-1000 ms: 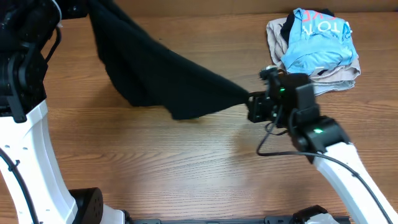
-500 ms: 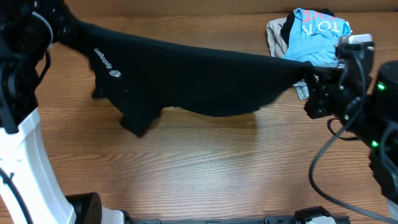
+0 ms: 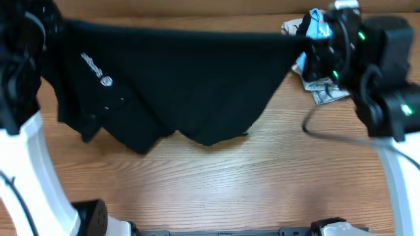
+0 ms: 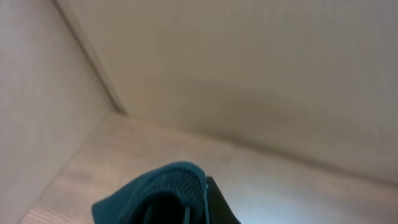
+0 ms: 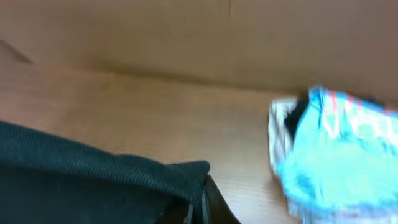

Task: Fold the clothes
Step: 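Stretch the t-shirt between both grippers, pulling apart left and right, then lower the stretched t-shirt flat onto the table with both grippers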

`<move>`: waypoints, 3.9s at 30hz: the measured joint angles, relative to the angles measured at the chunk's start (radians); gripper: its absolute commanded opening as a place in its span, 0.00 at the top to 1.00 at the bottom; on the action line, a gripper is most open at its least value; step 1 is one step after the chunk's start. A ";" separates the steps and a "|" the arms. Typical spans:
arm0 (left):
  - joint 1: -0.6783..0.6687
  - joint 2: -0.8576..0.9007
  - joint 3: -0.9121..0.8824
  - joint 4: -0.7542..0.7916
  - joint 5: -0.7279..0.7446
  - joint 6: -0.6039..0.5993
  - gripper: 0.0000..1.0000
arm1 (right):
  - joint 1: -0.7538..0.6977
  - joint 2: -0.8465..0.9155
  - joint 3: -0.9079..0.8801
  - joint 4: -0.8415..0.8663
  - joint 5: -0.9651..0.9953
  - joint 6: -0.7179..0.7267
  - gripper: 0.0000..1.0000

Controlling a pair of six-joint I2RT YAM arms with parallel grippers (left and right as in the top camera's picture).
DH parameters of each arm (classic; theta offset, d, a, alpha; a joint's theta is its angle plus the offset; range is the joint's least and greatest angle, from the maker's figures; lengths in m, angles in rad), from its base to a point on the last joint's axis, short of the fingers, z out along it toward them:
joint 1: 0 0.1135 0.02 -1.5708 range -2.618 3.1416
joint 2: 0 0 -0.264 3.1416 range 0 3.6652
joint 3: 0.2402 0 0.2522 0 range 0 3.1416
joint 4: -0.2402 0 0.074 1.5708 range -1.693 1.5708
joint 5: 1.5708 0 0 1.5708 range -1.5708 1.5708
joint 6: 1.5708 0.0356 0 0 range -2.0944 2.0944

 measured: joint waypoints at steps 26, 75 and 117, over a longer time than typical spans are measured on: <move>-0.001 0.234 -0.003 -0.181 -0.011 0.094 0.96 | -0.097 0.349 0.006 0.032 -0.171 -0.031 0.96; -0.001 -0.033 0.109 -0.236 0.035 -0.019 0.96 | -0.114 -0.198 -0.009 -0.197 -0.069 0.091 0.96; -0.005 0.452 0.084 -0.504 0.051 0.000 0.97 | -0.113 0.393 -0.007 -0.248 -0.212 0.056 0.96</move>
